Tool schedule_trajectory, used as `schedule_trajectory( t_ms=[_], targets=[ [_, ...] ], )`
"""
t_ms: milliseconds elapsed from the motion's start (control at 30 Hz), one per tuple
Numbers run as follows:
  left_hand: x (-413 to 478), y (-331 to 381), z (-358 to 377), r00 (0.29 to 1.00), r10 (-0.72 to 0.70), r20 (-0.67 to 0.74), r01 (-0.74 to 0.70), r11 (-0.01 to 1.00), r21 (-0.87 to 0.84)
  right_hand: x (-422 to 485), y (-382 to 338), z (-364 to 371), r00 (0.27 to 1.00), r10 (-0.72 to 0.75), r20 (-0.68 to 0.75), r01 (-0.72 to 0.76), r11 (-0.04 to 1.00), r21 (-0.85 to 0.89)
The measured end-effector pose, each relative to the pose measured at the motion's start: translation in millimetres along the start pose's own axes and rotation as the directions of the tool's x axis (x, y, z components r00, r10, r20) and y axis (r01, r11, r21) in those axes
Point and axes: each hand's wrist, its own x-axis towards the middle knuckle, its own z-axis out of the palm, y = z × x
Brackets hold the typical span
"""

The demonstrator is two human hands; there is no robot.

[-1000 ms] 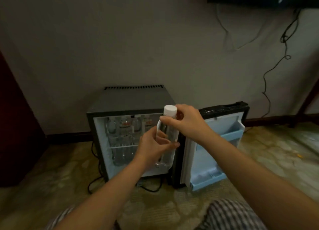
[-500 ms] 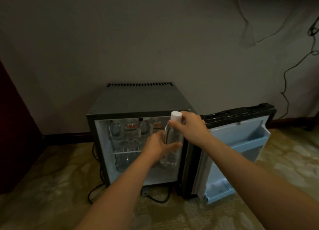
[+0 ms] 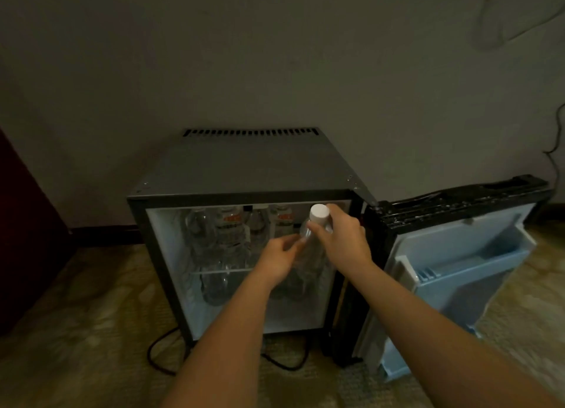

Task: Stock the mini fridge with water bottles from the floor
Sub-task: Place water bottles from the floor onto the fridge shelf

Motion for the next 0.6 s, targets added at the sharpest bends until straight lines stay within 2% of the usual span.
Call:
schedule_trajectory(
  t_ms=[100,300,500,600],
  targets=[
    [16.0,-8.8,5.5,0.994,-0.065,-0.085,0.058,0.995,-0.079,5.7,1.5,11.6,1.000,0.019,-0.022,-0.019,1.000,0.016],
    [41.2,-21.5,13.4,0.968,-0.228,-0.103,0.202,0.956,-0.213,15.7,5.7,31.3,0.998,0.045,-0.032,-0.044,0.999,0.024],
    [54.2,-29.5,12.4,0.963,-0.264,-0.054,0.240,0.930,-0.279,30.7,7.7,44.4,0.981,0.189,-0.044,-0.189,0.982,0.003],
    [62.4,-34.9,11.5,0.960,-0.276,-0.050,0.255,0.933,-0.253,41.0,8.5,49.5,0.961,0.274,-0.030,-0.275,0.960,-0.059]
  ],
)
